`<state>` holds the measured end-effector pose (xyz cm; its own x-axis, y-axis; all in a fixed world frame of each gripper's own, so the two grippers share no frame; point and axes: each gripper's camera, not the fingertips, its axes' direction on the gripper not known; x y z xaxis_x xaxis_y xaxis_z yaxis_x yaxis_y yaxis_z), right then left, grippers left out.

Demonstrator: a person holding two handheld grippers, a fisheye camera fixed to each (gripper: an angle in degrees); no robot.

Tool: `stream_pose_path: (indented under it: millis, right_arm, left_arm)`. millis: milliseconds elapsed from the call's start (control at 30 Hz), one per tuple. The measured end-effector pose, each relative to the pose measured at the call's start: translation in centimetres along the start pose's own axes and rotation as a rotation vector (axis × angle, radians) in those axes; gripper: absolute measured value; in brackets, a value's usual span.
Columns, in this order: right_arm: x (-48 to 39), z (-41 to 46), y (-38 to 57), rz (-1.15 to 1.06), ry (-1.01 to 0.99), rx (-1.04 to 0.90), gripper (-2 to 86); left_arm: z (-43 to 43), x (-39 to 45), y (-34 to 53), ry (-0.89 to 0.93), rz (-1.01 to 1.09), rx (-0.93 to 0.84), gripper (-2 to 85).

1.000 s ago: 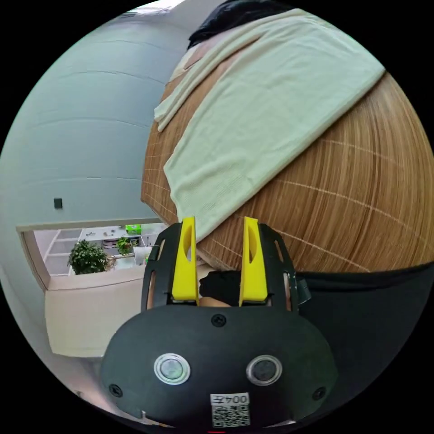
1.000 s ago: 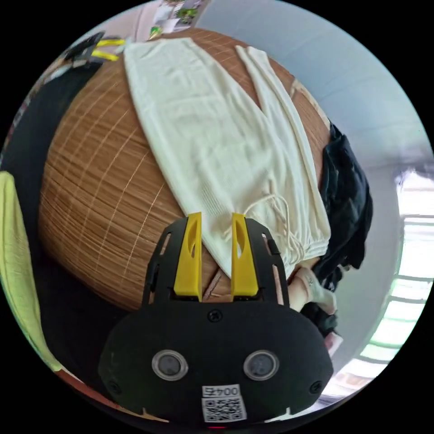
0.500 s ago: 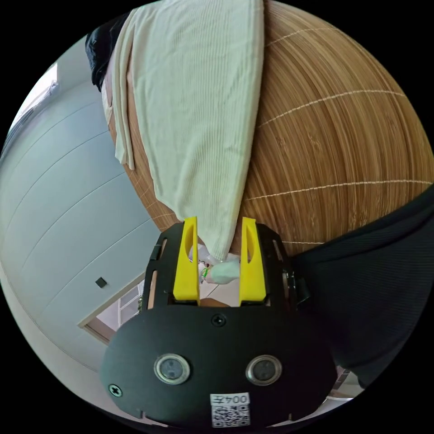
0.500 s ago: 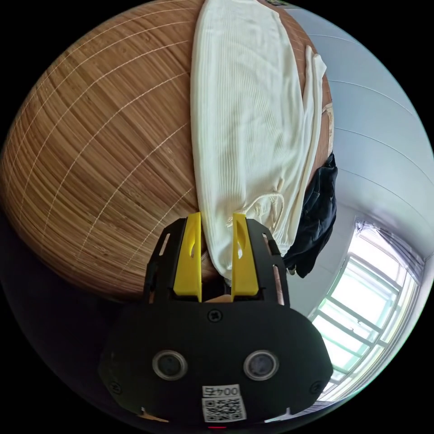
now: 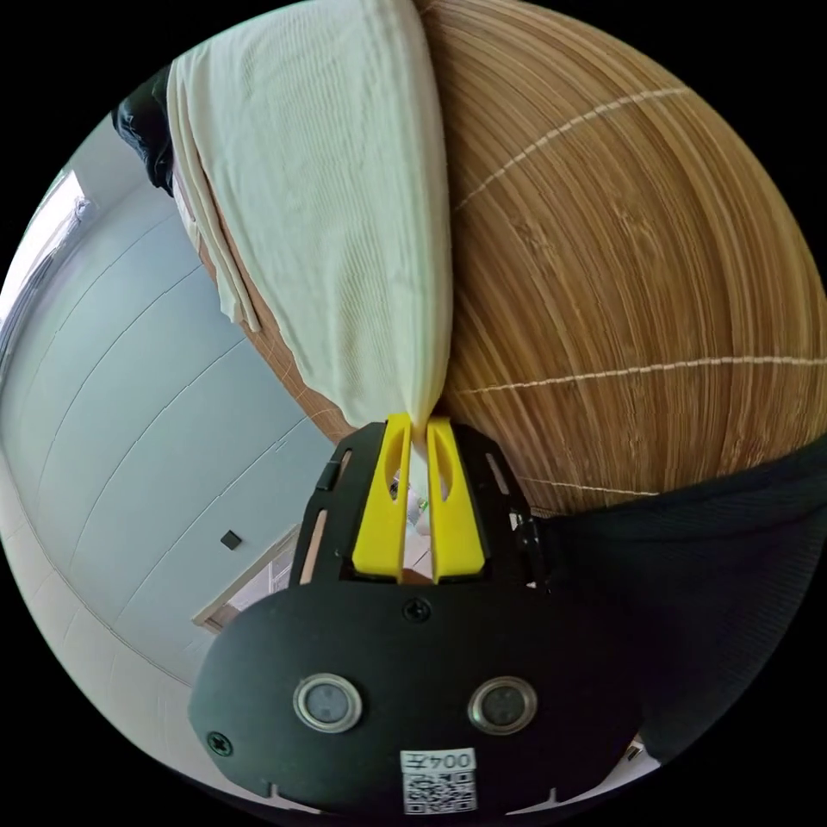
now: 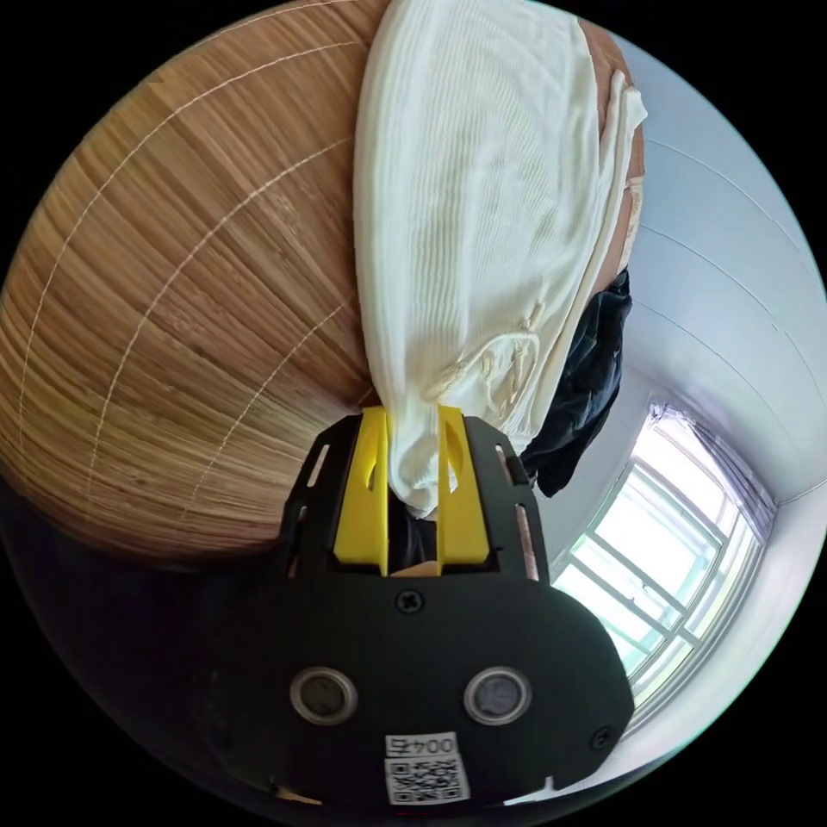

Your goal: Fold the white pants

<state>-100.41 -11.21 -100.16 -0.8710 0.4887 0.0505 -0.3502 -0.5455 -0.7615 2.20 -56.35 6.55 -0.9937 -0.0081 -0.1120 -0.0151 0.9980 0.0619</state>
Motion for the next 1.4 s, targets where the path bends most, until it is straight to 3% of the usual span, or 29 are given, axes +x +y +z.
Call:
stream_pose_path:
  millis: [167,533,767,900,1000,1100,1267,1400]
  right_arm:
    - [0.8,1.2,0.1,-0.056,0.004,-0.018,2.7]
    - [-1.1,-0.7,6.6,-0.192,-0.163,-0.048,1.1]
    - [-1.3,1.2,9.8,-0.172,-0.151,-0.107,6.7]
    - [0.7,0.7,12.9,-0.003,-0.083,-0.079,6.5]
    - [3.4,-0.9,15.3,0.256,-0.077,0.051,2.6]
    - [6.3,-2.0,16.6,0.505,-0.228,0.245,0.4]
    - [12.4,-1.6,15.7,0.689,-0.567,0.623,2.4]
    - [18.3,0.1,13.4,0.752,-0.819,0.746,5.2]
  left_arm:
    - [-0.2,-0.3,-0.1,0.018,-0.02,-0.017,2.3]
    - [-4.3,3.2,5.0,0.099,0.046,0.051,3.3]
    - [-2.0,3.6,8.9,0.192,-0.103,-0.095,8.9]
    - [-2.7,-0.5,14.1,0.215,-0.366,-0.095,8.4]
    - [-4.0,-5.2,16.1,0.336,-0.679,-0.027,5.7]
    - [-4.7,-7.7,14.4,0.448,-0.867,0.036,2.9]
    - [-4.7,-7.0,7.6,0.514,-0.817,0.141,1.2]
    - [-1.9,-5.8,5.8,0.513,-0.718,0.123,0.8]
